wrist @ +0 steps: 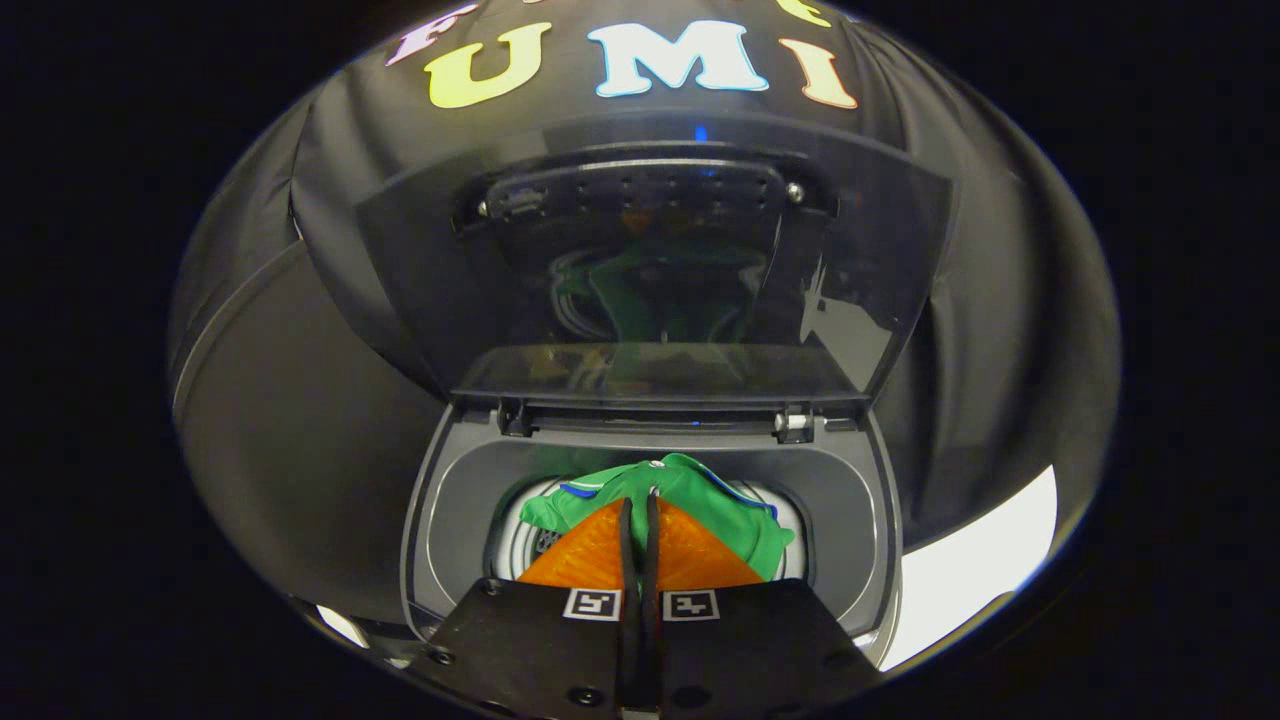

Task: Put the clothes into the washing machine and then close the washing machine lid.

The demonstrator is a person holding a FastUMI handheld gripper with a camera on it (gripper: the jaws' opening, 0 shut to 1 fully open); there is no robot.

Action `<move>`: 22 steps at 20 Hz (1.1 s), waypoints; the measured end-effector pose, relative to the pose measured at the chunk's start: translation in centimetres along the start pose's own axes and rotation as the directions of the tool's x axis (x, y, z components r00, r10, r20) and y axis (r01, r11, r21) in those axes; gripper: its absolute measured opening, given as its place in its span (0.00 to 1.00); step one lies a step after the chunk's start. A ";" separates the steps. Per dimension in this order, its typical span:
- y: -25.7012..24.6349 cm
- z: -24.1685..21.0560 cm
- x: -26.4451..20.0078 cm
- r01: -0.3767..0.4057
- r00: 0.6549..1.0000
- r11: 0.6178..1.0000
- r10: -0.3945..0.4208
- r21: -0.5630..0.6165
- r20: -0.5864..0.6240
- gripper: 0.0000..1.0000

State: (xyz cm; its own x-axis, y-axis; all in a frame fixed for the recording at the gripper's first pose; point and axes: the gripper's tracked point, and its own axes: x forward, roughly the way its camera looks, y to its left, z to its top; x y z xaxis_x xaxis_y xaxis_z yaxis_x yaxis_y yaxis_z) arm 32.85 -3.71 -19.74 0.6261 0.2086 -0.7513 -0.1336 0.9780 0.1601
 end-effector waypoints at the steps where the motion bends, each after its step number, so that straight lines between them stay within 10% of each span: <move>1: 0.0 -0.5 0.6 0.007 1.000 1.000 -0.007 -0.002 -0.007 0.02; 20: -0.3 -5.5 5.3 0.038 0.996 0.999 -0.040 -0.030 -0.084 0.02; 22: -0.2 -5.7 4.9 0.022 0.996 1.000 -0.023 -0.008 -0.086 0.29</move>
State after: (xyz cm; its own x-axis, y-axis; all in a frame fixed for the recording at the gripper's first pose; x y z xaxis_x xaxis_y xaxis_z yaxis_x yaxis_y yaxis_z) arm 31.56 -2.91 -27.10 0.5610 0.1852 -0.8068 -0.1253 0.9824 0.1384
